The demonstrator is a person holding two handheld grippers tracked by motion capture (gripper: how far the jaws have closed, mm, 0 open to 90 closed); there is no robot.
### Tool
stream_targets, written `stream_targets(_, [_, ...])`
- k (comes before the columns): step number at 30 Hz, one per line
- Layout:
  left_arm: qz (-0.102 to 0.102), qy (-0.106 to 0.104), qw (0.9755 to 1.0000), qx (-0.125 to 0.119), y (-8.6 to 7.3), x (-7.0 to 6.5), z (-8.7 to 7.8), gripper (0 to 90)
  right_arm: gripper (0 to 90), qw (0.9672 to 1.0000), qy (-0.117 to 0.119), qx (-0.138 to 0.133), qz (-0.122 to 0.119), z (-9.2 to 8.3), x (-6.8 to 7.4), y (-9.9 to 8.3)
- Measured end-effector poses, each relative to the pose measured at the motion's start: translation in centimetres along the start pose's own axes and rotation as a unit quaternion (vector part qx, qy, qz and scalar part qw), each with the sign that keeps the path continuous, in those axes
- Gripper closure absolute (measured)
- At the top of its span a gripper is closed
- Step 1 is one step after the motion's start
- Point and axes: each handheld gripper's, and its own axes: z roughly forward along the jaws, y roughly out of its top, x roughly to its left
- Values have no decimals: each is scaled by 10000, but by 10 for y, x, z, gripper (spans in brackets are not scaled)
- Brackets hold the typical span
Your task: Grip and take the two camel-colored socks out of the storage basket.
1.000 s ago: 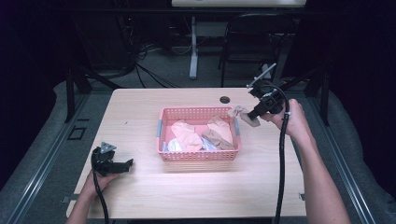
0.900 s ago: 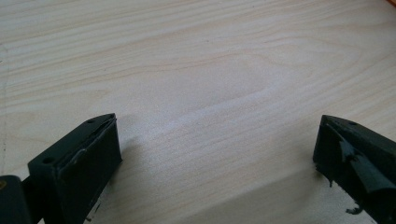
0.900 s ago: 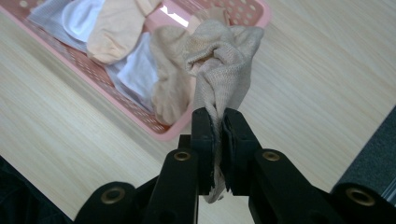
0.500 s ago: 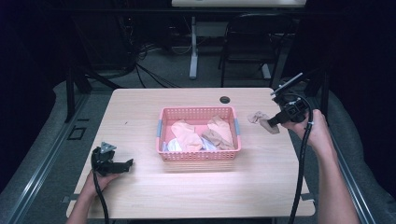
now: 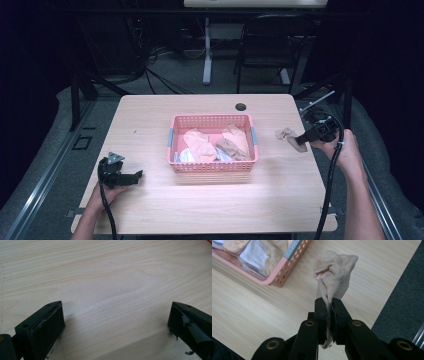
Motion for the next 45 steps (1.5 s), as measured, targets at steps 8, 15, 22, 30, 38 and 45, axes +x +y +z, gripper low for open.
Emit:
stream_targets(8, [-2,-3,10000,-2,0,0,0,4,842,9999,62,-29,148,12,-5,-1])
stream_targets(15, [2,-12,10000,1,0,0,0,4,842,9998,-34,77,186,25,-8,-1])
stream_targets(22, [0,-12,10000,-1,0,0,0,5,842,9995,13,163,287,41,-14,-5])
stream_targets(30, [3,-14,10000,-1,0,0,0,5,842,9986,25,424,316,68,-15,-6])
stream_targets(38, [10,-21,10000,-1,0,0,0,4,841,9968,90,713,354,94,-17,-9])
stream_targets(45, [10,-20,10000,-2,0,0,0,4,769,9954,87,850,442,109,-18,-12])
